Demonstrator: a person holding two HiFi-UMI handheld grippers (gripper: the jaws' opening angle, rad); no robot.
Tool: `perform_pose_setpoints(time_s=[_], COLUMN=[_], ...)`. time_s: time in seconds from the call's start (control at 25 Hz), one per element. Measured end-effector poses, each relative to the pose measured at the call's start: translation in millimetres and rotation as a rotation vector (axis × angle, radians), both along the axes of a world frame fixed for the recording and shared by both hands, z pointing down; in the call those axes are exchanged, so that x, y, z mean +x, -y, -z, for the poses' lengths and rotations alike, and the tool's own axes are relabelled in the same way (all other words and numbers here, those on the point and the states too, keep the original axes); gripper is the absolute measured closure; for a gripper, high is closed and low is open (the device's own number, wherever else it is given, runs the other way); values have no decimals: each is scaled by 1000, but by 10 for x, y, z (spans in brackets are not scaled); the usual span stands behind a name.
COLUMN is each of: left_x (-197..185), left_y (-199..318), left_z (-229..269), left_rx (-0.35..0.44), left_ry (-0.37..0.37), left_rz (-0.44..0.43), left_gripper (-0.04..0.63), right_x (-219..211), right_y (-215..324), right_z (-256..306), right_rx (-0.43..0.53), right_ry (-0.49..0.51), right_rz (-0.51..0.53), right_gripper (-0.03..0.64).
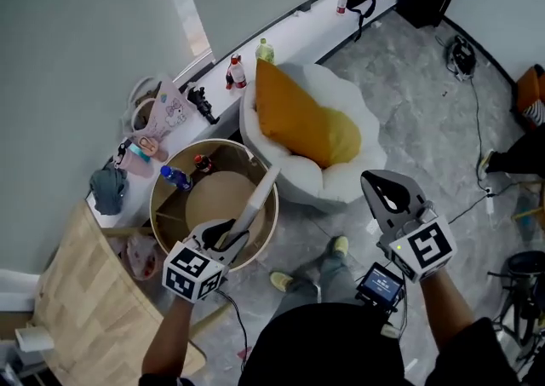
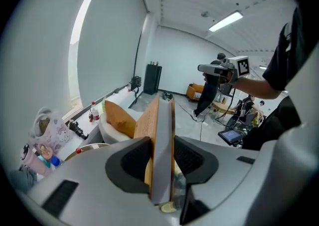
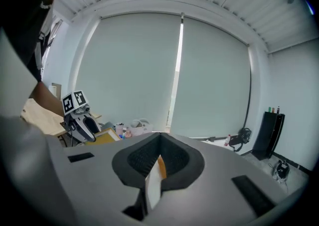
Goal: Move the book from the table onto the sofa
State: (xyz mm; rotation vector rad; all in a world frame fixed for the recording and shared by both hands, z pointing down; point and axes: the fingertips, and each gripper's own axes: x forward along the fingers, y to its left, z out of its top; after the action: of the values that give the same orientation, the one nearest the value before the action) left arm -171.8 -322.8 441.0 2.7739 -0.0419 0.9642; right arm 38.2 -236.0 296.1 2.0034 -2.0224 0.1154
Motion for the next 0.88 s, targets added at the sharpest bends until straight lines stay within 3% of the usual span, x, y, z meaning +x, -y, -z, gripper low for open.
perform_pose_setpoints(time_s=[0.36,0.68,0.88], left_x=[612,1360,1919], left_y=[-207,-238,-181], left_z=[346,424,494], left_rx=[-11,-16,-35], left_ry=[-99,-135,-159], left_rz=[-73,-70,-41], left_gripper=[440,440,440], right_x=[605,1383,1925], right_y=[-588,-677,-656], right_z=[263,215,83], right_rx=[27,48,29], right_ry=[-27,-37,7], right_rz=[-126,-159,-171], right_gripper=[611,611,611])
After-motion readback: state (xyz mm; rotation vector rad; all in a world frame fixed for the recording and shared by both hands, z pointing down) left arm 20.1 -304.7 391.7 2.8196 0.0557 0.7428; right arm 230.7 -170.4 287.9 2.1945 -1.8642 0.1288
